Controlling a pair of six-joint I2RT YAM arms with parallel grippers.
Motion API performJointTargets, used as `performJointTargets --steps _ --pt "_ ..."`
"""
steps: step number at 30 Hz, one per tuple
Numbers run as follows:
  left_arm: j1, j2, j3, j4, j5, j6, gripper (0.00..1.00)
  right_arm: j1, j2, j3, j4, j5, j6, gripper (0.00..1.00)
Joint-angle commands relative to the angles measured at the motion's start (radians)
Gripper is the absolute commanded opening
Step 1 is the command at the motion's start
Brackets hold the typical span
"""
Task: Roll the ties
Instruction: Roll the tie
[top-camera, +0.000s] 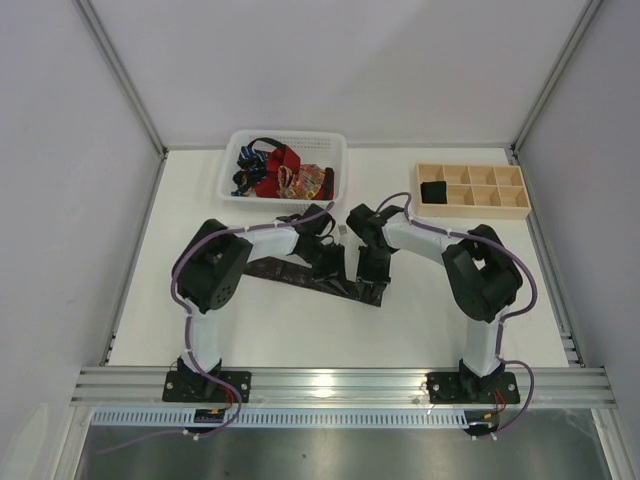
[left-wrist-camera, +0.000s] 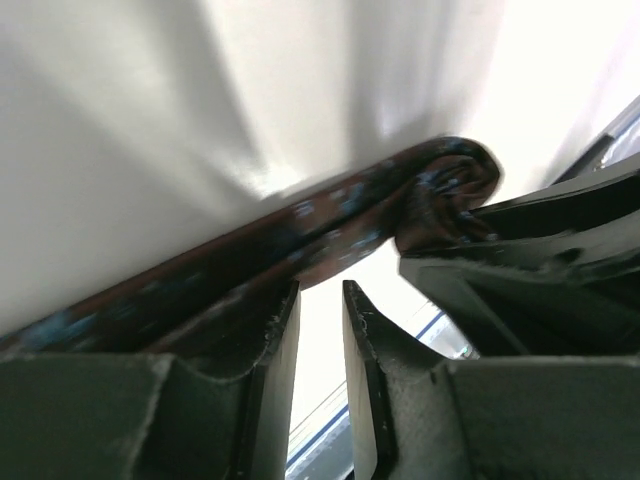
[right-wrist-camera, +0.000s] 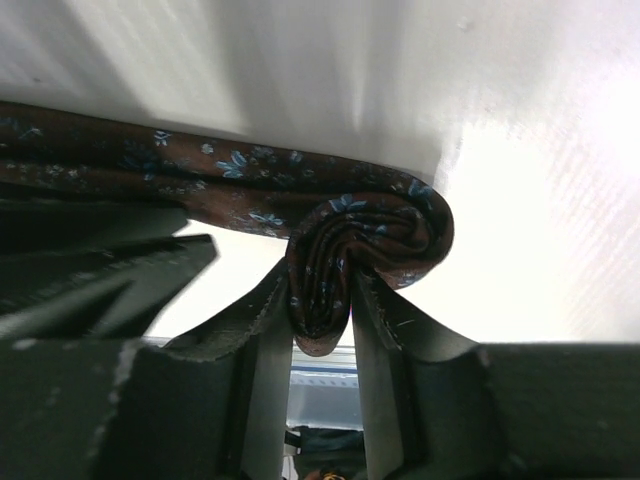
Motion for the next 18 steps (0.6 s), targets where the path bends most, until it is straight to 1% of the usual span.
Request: performJointTargets --steps 1,4,5,7,8,10,13,17,18 --pt "0.043 -0.069 -0.05 0.0 -0.029 0.035 0.29 0.003 0.048 0.046 0.041 0.015 -0.018 0.34" --pt "0.061 -0.097 -0.081 0.001 -0.023 0.043 0.29 -0.001 0.047 0.057 0.052 -0.002 -0.031 0.39" --pt "0.069 -0.111 -0.085 0.001 -0.02 0.044 0.29 -0.001 0.045 0.067 0.054 -0.008 -0.031 0.43" --pt "0.076 -0.126 -0.101 -0.004 -0.014 0.046 0.29 -0.004 0.045 0.078 0.047 -0.022 -0.034 0.46" --pt "0.08 -0.143 -0.105 -0.006 -0.016 0.049 0.29 -0.004 0.039 0.086 0.05 -0.036 -0.035 0.5" --pt "0.086 -0.157 -0.108 -0.015 -0.016 0.05 0.29 -0.004 0.03 0.093 0.049 -0.042 -0.037 0.53" --pt "0.098 -0.181 -0.099 -0.035 -0.023 0.056 0.3 -0.007 0.007 0.095 0.066 -0.062 -0.032 0.56" --pt "0.115 -0.201 -0.068 -0.076 -0.037 0.069 0.3 -0.016 0.002 0.084 0.122 -0.115 -0.025 0.56" --pt "0.126 -0.213 -0.049 -0.087 -0.043 0.073 0.31 -0.031 0.007 0.074 0.188 -0.158 -0.02 0.57"
